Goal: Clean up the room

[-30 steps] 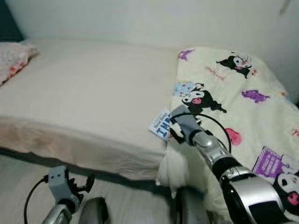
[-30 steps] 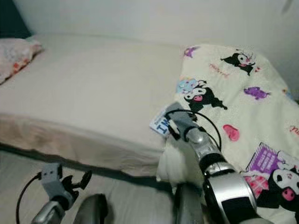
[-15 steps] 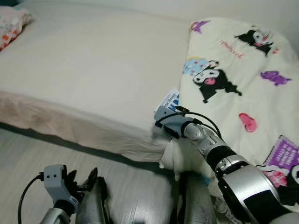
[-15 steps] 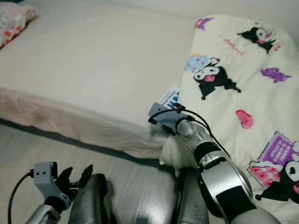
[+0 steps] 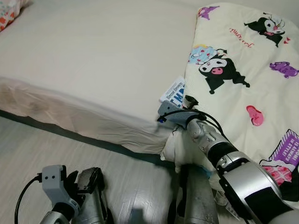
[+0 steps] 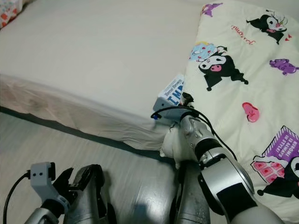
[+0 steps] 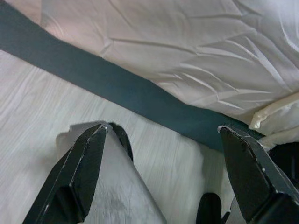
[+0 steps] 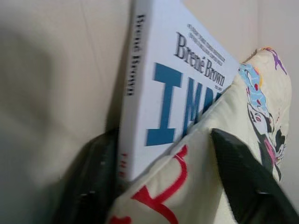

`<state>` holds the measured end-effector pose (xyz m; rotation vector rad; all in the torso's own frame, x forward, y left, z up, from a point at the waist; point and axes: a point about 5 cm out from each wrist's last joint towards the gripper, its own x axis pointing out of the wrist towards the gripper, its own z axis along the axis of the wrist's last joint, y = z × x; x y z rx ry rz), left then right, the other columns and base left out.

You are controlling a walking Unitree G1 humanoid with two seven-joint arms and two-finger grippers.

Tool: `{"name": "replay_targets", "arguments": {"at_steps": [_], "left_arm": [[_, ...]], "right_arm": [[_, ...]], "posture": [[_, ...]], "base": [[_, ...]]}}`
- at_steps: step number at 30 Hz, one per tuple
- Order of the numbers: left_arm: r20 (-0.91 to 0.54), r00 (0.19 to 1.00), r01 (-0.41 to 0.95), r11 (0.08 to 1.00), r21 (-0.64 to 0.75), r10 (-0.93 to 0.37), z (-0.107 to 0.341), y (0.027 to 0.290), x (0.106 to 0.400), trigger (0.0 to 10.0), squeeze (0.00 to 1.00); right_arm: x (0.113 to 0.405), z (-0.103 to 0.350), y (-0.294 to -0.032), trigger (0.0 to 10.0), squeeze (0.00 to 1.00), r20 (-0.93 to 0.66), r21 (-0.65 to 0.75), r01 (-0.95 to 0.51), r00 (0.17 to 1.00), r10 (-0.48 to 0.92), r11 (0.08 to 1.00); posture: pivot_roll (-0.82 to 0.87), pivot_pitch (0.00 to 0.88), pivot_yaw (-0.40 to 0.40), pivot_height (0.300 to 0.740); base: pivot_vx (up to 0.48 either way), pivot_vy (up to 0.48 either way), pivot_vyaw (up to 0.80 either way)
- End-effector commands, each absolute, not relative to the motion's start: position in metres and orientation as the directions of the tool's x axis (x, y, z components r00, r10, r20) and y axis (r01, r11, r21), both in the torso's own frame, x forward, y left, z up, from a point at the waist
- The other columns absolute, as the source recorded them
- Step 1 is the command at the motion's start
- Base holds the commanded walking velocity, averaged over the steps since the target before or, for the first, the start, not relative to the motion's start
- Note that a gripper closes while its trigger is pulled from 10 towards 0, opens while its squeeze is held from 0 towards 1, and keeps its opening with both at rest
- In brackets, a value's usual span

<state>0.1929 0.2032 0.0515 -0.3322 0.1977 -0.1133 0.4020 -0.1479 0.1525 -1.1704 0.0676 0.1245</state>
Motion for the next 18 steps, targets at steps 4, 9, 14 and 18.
{"name": "replay_targets", "arguments": {"at_steps": [4,9,14,18], "left_arm": [[-0.211,0.967,0.06,0.934,-0.353,-0.142,0.048,0.2,0.187,10.0,0.0],[-0.22,0.965,0.059,0.932,-0.358,-0.145,0.05,0.198,0.189,10.0,0.0],[-0.224,0.963,0.061,0.93,-0.363,-0.15,0.051,0.196,0.192,10.0,0.0],[-0.223,0.962,0.065,0.929,-0.365,-0.156,0.051,0.195,0.195,10.0,0.0]], "right_arm": [[0.402,0.154,-0.162,0.0,0.0,-0.099,-0.922,-0.1,0.995,0.022,0.374],[0.403,0.158,-0.156,0.0,0.0,-0.071,-0.925,-0.085,0.996,0.05,0.371],[0.404,0.16,-0.153,0.0,0.0,-0.051,-0.922,-0.072,0.997,0.065,0.379],[0.405,0.167,-0.146,0.0,0.0,-0.014,-0.904,-0.055,0.995,0.098,0.423]], "posture": [[0.24,0.417,-0.04,0.411],[0.23,0.402,-0.039,0.411],[0.23,0.393,-0.039,0.411],[0.22,0.375,-0.04,0.411]], "base": [[0.0,0.0,0.0],[0.0,0.0,0.0],[0.0,0.0,0.0],[0.0,0.0,0.0]]}}
